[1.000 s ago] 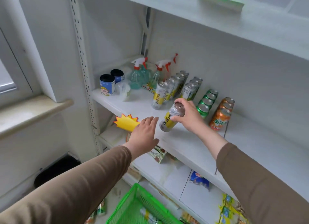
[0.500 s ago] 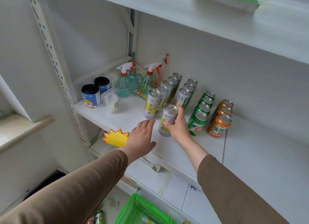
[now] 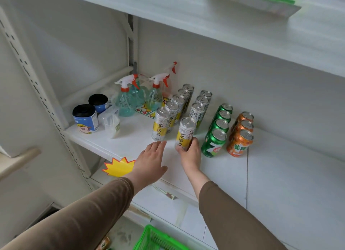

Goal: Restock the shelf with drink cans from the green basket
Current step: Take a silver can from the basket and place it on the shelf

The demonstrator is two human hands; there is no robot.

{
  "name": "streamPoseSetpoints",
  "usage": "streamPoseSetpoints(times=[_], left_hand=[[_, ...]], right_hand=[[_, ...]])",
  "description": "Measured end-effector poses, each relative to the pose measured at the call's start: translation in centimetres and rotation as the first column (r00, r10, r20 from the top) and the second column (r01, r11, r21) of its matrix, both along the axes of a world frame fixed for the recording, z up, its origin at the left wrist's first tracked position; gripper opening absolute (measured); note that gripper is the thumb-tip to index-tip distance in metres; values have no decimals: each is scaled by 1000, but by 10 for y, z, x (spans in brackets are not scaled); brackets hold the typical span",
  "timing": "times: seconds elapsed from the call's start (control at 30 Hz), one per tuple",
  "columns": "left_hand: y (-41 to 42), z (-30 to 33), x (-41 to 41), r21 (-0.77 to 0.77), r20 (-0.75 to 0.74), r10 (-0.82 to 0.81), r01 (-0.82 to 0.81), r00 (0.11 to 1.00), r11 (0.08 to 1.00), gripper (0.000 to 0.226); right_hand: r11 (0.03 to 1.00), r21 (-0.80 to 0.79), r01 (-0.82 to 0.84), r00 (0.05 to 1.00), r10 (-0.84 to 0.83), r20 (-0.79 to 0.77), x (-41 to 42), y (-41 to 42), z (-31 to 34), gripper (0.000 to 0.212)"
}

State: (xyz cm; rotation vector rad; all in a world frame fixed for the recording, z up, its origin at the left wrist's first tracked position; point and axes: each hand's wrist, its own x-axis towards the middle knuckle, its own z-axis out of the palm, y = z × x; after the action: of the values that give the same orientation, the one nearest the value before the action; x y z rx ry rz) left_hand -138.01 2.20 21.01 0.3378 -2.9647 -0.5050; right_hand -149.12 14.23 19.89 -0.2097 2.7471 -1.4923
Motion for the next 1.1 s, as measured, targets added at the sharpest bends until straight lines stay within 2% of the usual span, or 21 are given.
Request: streamPoseSetpoints(times=[0.37,0.73,0.9,0.97,1.1], left_hand=[[-8,-7,-10,2,20,20,-20,1000,1000,90],[0,-1,0,-8,22,70,-69,997,998,90],[9,-1,18,-15,41,112,-112,993,994,89],[12,-1,30,-15,39,128,-127,991,992,89],[21,-2,58,-34,32,141,-140,989,990,87]], right_hand=[[995,56,80,997,-80,6,-34,-17,7,54],[998,48,42,998,-44,42,-31,-12,7,57],[997,40,-64,996,62,62,0,1,2,93],[987,91,-131,991,129,31,17,10,-2,93],[914,301,-271,947,309,-85,53,32,-6,85]])
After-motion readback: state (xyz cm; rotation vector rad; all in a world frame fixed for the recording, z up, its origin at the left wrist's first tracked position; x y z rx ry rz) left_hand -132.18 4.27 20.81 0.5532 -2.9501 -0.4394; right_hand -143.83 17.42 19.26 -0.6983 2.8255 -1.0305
